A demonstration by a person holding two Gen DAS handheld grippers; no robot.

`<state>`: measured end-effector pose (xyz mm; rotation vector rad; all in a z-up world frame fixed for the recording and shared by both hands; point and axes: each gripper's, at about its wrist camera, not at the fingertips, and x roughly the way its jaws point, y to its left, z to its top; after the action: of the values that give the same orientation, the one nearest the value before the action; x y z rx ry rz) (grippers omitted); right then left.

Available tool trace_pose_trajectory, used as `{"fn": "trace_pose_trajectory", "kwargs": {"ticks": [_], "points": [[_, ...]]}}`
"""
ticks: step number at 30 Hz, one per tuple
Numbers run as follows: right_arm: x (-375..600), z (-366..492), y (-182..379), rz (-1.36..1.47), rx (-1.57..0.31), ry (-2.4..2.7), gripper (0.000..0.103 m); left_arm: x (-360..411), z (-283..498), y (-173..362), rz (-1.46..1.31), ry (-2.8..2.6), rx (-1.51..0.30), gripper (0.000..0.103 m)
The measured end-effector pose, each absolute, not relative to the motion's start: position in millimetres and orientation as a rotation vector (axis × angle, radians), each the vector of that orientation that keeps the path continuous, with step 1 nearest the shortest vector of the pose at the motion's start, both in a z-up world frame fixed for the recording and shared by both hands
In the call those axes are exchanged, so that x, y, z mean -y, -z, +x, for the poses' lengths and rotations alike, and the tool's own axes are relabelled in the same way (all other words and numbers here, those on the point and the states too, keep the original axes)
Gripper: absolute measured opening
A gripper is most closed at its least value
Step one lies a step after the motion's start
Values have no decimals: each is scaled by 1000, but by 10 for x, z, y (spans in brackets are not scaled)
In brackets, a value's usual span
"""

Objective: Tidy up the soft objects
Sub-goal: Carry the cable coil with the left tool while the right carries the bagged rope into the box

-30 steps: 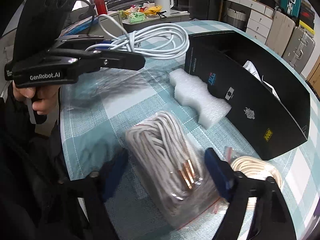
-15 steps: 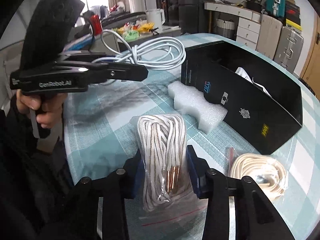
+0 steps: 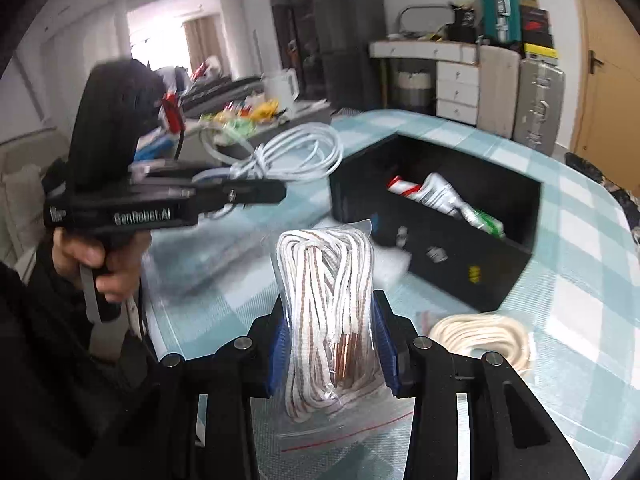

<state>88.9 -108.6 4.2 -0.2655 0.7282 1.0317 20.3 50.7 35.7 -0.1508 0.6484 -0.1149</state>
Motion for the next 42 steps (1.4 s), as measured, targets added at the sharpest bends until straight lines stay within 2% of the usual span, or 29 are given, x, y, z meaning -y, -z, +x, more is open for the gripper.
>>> {"fn": "trace_pose_trajectory", "kwargs": {"ticks": [20, 30, 42], "points": [[1520, 1211, -887, -19, -603, -914, 38, -447, 499, -682, -136, 112, -603, 34], [1499, 1412, -992, 19, -598, -876, 38, -398, 796, -731, -136, 107, -611, 34], [1350, 1769, -829, 23, -643, -810, 38, -214, 1165, -645, -106, 125, -650, 34]]}}
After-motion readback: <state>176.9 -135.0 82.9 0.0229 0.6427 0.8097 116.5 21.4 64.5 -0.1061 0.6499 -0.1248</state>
